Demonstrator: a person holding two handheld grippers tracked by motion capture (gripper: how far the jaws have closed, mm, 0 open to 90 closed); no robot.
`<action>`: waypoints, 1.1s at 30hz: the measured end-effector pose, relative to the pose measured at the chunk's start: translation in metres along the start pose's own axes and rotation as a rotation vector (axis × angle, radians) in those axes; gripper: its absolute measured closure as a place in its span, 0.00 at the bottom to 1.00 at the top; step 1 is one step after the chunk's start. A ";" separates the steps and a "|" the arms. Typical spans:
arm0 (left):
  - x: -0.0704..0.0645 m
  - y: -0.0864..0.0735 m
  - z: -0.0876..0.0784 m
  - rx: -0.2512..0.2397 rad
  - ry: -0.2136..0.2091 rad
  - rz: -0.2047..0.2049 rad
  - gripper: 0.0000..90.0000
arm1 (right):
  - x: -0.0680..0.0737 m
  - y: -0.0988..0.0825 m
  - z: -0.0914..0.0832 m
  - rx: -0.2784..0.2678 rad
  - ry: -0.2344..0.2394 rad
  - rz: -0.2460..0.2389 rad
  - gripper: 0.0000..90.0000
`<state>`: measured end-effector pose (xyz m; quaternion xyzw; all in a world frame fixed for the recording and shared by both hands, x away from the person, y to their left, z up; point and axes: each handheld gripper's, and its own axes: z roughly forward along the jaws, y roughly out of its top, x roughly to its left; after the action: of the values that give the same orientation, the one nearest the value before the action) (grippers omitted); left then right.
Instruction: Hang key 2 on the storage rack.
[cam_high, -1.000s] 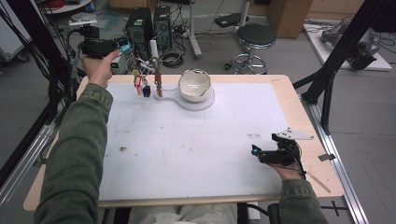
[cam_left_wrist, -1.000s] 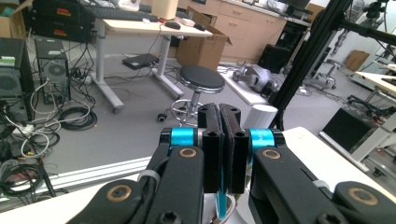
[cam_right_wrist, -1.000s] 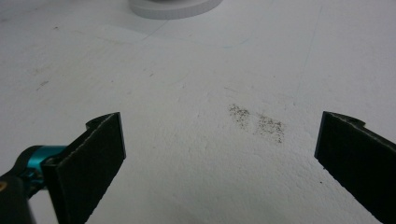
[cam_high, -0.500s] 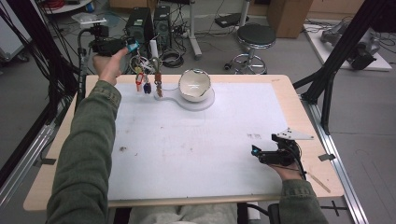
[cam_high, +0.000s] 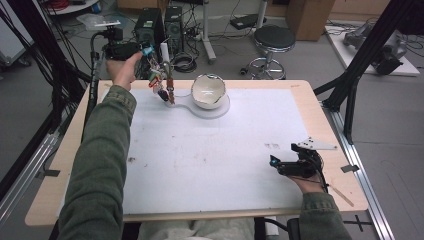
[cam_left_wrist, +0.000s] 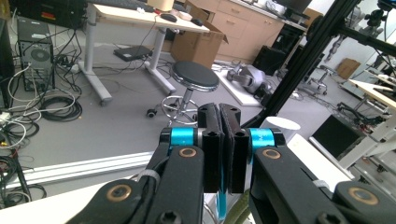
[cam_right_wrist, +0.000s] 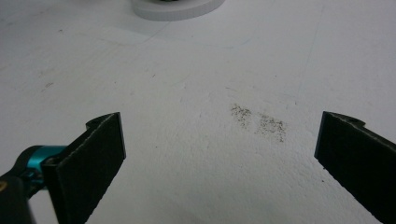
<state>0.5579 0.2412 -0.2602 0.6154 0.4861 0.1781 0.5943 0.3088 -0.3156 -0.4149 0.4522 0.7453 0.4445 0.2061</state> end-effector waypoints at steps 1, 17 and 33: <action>0.000 0.000 0.000 0.004 0.000 -0.005 0.97 | 0.000 0.000 0.000 -0.001 0.000 0.001 0.01; 0.009 0.002 -0.021 0.024 0.036 -0.044 0.46 | 0.001 0.001 0.000 -0.001 0.002 0.005 0.01; 0.023 -0.017 -0.050 -0.054 0.125 -0.046 0.21 | 0.001 0.001 -0.002 -0.007 -0.008 0.010 0.01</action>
<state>0.5222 0.2842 -0.2721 0.5754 0.5315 0.2155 0.5831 0.3073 -0.3151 -0.4134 0.4569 0.7406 0.4463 0.2086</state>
